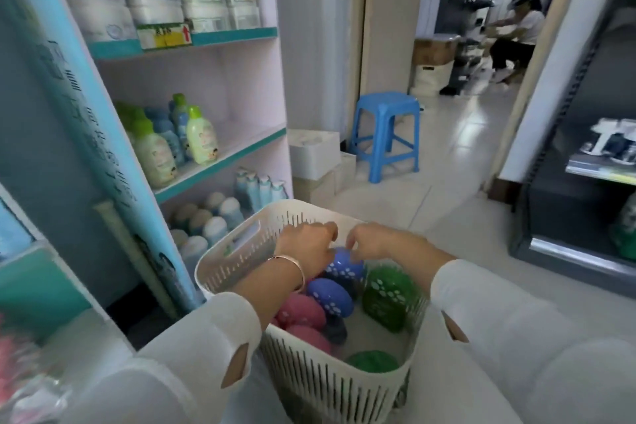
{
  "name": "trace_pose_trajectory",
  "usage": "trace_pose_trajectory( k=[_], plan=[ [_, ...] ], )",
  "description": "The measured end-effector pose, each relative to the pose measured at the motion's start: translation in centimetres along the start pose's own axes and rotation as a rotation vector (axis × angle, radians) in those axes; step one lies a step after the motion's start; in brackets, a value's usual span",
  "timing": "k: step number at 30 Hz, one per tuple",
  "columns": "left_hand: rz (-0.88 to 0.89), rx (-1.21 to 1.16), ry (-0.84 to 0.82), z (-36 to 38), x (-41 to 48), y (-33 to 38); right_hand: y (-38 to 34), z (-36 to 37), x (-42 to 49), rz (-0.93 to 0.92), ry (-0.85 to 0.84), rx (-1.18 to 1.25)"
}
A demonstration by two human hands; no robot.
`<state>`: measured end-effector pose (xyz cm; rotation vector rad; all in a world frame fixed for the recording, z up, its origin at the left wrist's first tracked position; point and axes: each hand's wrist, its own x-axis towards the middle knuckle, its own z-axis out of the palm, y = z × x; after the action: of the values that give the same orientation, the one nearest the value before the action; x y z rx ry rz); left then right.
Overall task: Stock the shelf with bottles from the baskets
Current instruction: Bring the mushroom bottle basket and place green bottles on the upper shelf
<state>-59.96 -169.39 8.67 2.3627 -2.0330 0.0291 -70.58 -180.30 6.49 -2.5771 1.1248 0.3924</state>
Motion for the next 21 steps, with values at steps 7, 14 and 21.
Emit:
trace_pose_trajectory(
  k=[7,14,21],
  plan=[
    [0.12,0.102,-0.135,3.8,0.9,1.1,2.5,5.4,2.2,0.193,-0.056,-0.24],
    [0.084,0.039,-0.174,4.7,1.1,0.0,2.5,6.3,2.4,0.172,-0.142,-0.319],
    [0.029,-0.034,-0.225,4.1,0.1,-1.9,1.9,4.2,1.0,0.134,-0.119,-0.183]
  ],
)
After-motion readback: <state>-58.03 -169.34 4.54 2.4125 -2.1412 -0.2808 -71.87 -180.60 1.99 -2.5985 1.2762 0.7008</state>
